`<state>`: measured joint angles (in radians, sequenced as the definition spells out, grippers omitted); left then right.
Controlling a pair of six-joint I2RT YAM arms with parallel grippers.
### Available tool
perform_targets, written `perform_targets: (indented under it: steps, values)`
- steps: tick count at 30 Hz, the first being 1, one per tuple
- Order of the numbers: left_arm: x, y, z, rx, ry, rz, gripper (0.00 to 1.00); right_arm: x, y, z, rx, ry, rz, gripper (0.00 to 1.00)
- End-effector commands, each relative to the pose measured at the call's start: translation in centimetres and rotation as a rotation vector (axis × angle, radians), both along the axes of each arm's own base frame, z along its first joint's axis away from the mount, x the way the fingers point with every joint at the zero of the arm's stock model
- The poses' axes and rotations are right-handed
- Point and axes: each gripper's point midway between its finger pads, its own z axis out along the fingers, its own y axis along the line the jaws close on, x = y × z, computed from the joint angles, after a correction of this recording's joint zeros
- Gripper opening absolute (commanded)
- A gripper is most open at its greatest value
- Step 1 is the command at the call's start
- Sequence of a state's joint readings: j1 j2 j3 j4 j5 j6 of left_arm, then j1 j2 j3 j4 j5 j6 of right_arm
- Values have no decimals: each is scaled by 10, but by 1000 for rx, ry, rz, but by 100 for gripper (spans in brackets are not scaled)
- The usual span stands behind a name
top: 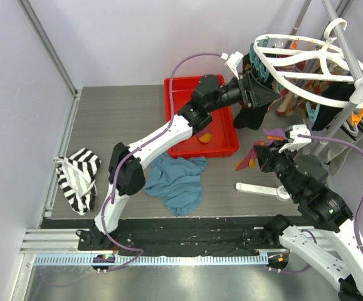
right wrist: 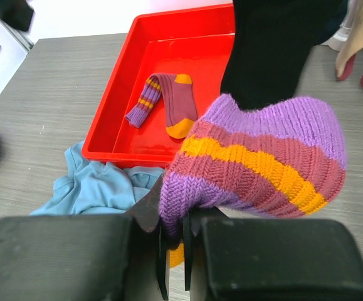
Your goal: Remove the socks clipped to the hanger
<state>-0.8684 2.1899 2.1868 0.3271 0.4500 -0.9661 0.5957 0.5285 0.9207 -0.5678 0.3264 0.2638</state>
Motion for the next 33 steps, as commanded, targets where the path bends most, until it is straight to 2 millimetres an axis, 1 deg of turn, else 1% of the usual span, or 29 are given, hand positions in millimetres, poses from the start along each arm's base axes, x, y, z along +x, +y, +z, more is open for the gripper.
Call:
perform_targets:
  steps: [1, 2, 4, 6, 7, 9, 10, 11, 12, 13, 14, 15, 16, 17, 18, 19, 20, 21, 22, 23, 24, 25, 26, 27, 28, 29, 30, 31, 33]
  values:
    - [-4, 42, 46, -46, -73, 72, 76, -2, 3, 19, 15, -32, 23, 2]
    - [1, 46, 33, -14, -63, 94, 78, -2, 5, 22, 17, -34, 29, 2]
    - [4, 56, 25, 35, -66, 133, 81, 1, 10, 23, 20, -25, 48, 2]
    - [7, 74, 23, 79, -94, 195, 84, 2, 18, 32, 39, -30, 76, 2]
    - [7, 82, 24, 91, -102, 211, 84, 6, 23, 31, 36, -19, 85, 2]
    - [11, 104, 20, 139, -107, 271, 86, 12, 32, 42, 57, -38, 107, 3]
    - [13, 113, 18, 159, -102, 299, 86, 21, 39, 39, 53, -22, 111, 3]
    - [22, 125, -1, 214, -74, 331, 86, 25, 45, 50, 74, -44, 122, 4]
    - [22, 144, 11, 218, -96, 392, 87, 29, 51, 53, 81, -46, 139, 4]
    - [25, 156, 6, 243, -94, 430, 89, 35, 58, 55, 87, -41, 149, 4]
    - [32, 173, -7, 284, -81, 480, 90, 46, 68, 61, 93, -46, 161, 4]
    - [29, 194, -1, 312, -103, 537, 91, 53, 76, 63, 94, -44, 173, 4]
    - [34, 214, -5, 348, -92, 614, 94, 59, 81, 67, 99, -45, 179, 4]
    - [40, 232, -23, 403, -73, 670, 96, 73, 91, 70, 98, -47, 181, 4]
    - [32, 253, -16, 428, -108, 717, 97, 79, 96, 72, 100, -51, 176, 4]
    - [40, 275, -30, 477, -87, 803, 100, 85, 100, 75, 99, -59, 169, 5]
    - [37, 284, -33, 501, -100, 826, 100, 99, 111, 75, 93, -61, 165, 5]
    - [28, 299, -26, 519, -140, 848, 100, 107, 113, 75, 87, -66, 142, 6]
    - [26, 309, -36, 560, -144, 871, 100, 116, 117, 84, 98, -91, 132, 8]
    - [22, 315, -36, 576, -157, 880, 100, 129, 126, 72, 75, -67, 126, 9]
    - [17, 321, -43, 618, -155, 879, 100, 138, 129, 68, 65, -63, 113, 10]
    - [10, 330, -41, 641, -188, 887, 100, 147, 128, 65, 55, -61, 77, 11]
    - [6, 334, -43, 659, -193, 887, 100, 155, 130, 69, 52, -75, 63, 12]
    - [2, 337, -46, 677, -199, 885, 100, 169, 137, 50, 19, -42, 47, 13]
    - [-6, 344, -50, 708, -215, 880, 100, 176, 137, 51, 11, -45, 23, 18]
    - [-9, 348, -52, 723, -225, 879, 100, 183, 139, 43, -5, -30, 10, 22]
    - [-13, 352, -53, 734, -233, 881, 100, 193, 145, 25, -37, 7, 5, 27]
    - [-19, 358, -57, 745, -241, 888, 100, 198, 144, 19, -58, 28, -20, 38]
    - [-23, 367, -58, 748, -256, 916, 100, 203, 147, 6, -89, 70, -42, 52]
